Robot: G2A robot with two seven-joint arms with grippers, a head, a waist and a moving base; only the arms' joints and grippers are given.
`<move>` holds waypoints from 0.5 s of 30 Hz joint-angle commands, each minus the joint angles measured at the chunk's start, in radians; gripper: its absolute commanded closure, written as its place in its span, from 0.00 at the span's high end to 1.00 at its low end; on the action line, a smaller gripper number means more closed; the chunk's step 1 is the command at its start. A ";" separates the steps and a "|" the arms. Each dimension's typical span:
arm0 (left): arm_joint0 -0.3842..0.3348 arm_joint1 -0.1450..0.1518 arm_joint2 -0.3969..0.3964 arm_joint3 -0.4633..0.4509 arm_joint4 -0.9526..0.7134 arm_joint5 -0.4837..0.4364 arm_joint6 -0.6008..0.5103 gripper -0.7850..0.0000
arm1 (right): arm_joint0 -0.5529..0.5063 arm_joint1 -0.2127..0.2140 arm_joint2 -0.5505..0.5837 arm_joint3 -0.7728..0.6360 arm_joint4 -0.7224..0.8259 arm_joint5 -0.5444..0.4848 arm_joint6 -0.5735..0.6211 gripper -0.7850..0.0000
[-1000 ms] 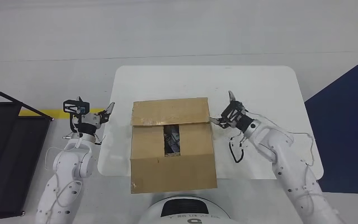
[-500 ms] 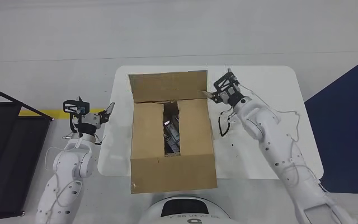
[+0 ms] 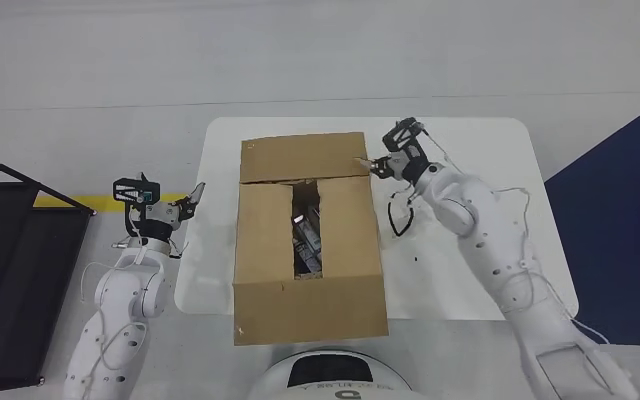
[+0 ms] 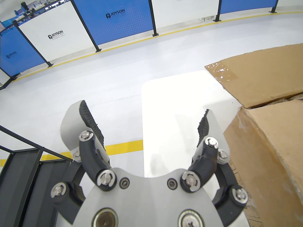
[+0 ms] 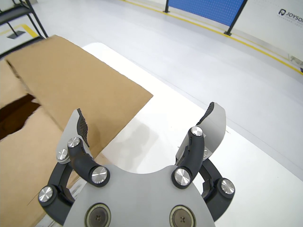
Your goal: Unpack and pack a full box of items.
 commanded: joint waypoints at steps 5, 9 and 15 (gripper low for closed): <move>0.000 0.000 0.000 0.000 0.000 0.000 0.000 1.00 | -0.251 0.054 0.220 -0.099 -0.017 -0.235 -0.171 1.00; -0.037 0.004 0.013 -0.080 0.119 -0.016 -0.036 1.00 | -0.377 0.071 0.312 -0.120 -0.052 -0.295 -0.272 1.00; -0.178 0.002 0.164 -0.173 0.264 -0.146 -0.259 1.00 | -0.490 0.080 0.376 -0.118 -0.103 -0.311 -0.414 1.00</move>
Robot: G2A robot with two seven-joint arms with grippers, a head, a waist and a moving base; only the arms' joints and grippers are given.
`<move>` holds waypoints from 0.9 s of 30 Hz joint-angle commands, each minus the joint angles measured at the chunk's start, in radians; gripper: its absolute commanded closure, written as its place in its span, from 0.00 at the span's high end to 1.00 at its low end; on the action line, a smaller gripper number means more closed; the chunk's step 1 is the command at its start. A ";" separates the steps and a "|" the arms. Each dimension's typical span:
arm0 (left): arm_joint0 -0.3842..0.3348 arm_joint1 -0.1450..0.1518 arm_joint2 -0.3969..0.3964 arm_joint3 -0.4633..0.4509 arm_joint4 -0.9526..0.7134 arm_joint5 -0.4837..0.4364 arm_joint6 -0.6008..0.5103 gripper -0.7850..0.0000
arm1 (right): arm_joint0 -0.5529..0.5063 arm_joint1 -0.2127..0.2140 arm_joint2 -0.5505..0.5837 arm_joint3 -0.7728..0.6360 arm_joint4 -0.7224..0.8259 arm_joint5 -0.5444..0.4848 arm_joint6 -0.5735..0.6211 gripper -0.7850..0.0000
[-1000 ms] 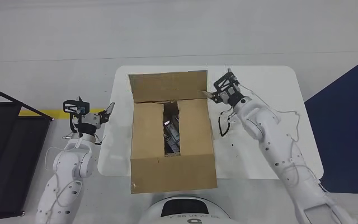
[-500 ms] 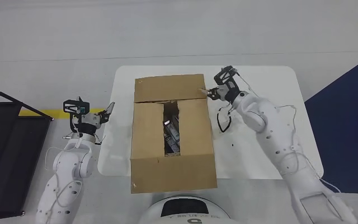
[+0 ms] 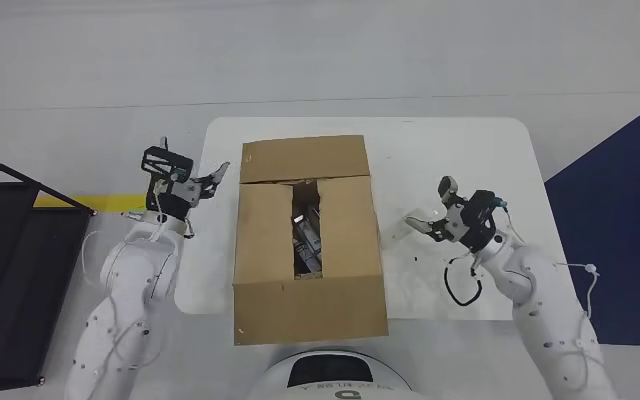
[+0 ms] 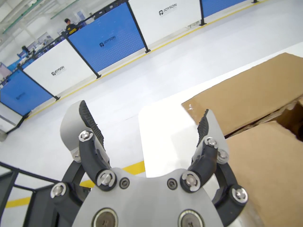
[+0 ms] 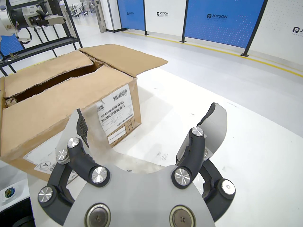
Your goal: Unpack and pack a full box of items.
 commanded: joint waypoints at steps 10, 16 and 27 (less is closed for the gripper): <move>-0.137 -0.014 0.155 0.024 -0.103 -0.172 -0.243 1.00 | -0.066 0.005 0.042 0.009 -0.028 -0.016 -0.107 1.00; -0.115 -0.010 0.201 -0.009 -0.050 -0.254 -0.242 1.00 | -0.066 0.005 0.042 0.009 -0.028 -0.016 -0.107 1.00; -0.218 -0.023 0.427 0.072 0.104 -0.442 -0.314 1.00 | -0.066 0.005 0.042 0.009 -0.028 -0.016 -0.107 1.00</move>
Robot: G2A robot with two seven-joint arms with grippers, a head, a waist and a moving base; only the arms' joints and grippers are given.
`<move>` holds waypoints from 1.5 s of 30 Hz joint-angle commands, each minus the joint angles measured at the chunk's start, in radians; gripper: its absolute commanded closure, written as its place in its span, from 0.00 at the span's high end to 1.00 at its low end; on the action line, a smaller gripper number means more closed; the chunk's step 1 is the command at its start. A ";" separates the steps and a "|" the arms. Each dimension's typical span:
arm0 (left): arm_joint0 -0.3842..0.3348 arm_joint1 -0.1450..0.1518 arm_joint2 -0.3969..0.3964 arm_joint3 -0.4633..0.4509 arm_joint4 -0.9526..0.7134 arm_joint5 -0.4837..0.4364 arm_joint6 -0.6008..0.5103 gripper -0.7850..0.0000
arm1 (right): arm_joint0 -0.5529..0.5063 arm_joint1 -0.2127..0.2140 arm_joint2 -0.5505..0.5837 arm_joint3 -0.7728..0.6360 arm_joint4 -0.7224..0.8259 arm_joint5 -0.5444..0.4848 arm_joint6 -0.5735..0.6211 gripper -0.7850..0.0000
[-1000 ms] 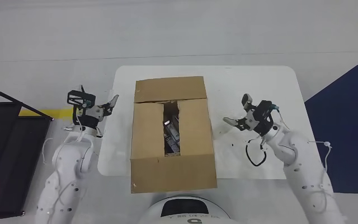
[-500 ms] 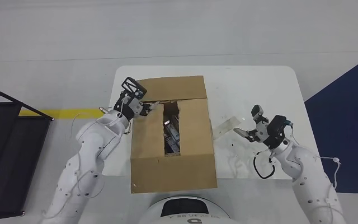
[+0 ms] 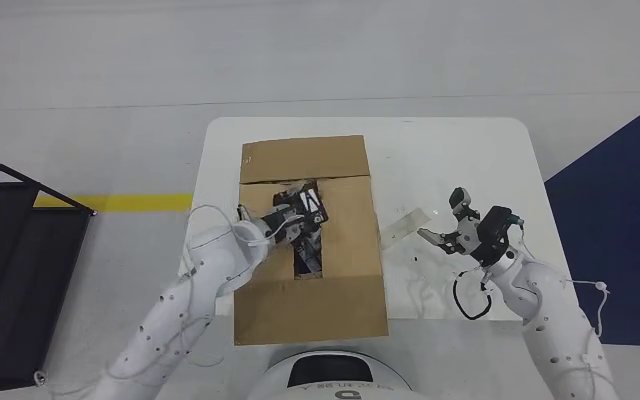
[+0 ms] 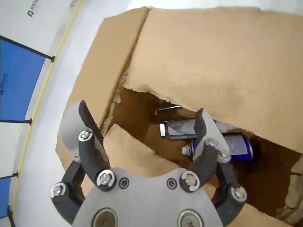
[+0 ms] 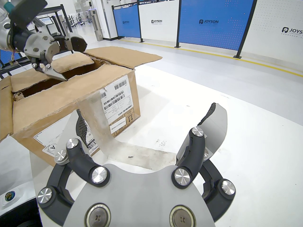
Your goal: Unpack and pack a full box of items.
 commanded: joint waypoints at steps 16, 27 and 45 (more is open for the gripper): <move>0.055 0.016 -0.029 -0.028 0.017 -0.052 0.003 1.00 | 0.000 0.000 0.000 0.000 0.000 0.000 0.000 1.00; 0.041 -0.019 0.052 -0.033 -0.070 0.241 0.265 1.00 | 0.000 0.000 0.000 0.000 0.000 0.000 0.000 1.00; -0.356 -0.168 0.423 0.181 -0.099 0.361 0.048 1.00 | 0.000 0.000 0.000 0.000 0.000 0.000 0.000 1.00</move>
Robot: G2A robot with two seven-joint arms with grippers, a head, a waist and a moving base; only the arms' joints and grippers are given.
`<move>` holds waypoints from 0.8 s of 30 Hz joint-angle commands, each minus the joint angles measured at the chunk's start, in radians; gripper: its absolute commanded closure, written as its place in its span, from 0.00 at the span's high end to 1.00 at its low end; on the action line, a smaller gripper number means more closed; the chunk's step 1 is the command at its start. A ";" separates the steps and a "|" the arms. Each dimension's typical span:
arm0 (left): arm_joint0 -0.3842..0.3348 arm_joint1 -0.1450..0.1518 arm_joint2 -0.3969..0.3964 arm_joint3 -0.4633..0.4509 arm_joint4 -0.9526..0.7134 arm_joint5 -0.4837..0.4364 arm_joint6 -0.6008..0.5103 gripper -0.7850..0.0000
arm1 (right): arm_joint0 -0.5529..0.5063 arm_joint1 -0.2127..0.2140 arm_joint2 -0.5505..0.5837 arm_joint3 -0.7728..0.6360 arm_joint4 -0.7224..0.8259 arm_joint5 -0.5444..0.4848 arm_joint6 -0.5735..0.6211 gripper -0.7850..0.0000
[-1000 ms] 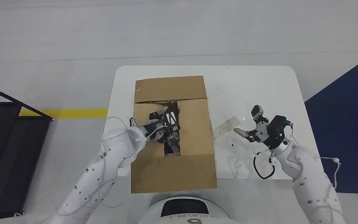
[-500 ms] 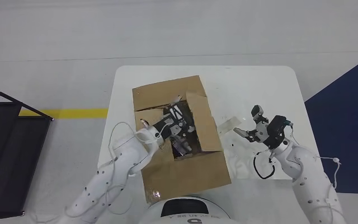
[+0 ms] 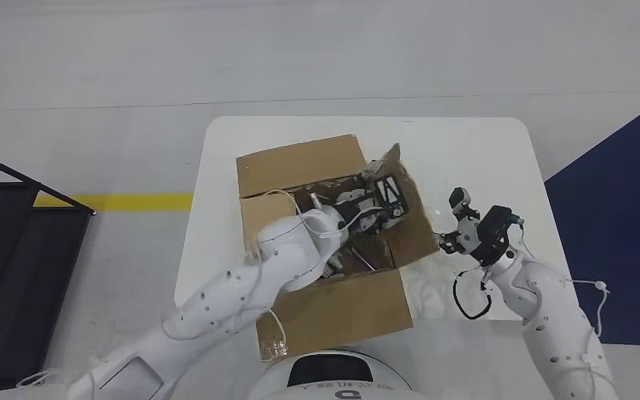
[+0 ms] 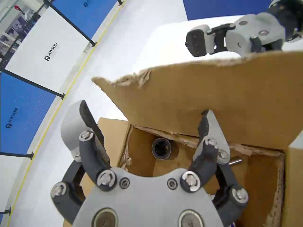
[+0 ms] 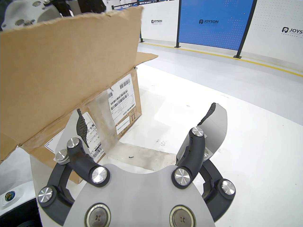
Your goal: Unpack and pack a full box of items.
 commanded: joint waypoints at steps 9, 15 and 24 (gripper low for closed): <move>-0.065 -0.057 0.055 0.125 -0.049 0.053 0.022 1.00 | -0.002 -0.002 0.014 0.001 0.022 0.046 -0.004 1.00; -0.056 -0.067 0.061 0.154 -0.029 0.037 0.006 1.00 | -0.121 0.002 0.160 -0.074 0.104 0.066 -0.172 1.00; 0.021 -0.050 -0.064 0.084 -0.043 0.107 0.106 1.00 | -0.073 0.006 0.070 -0.241 0.034 -0.033 0.038 1.00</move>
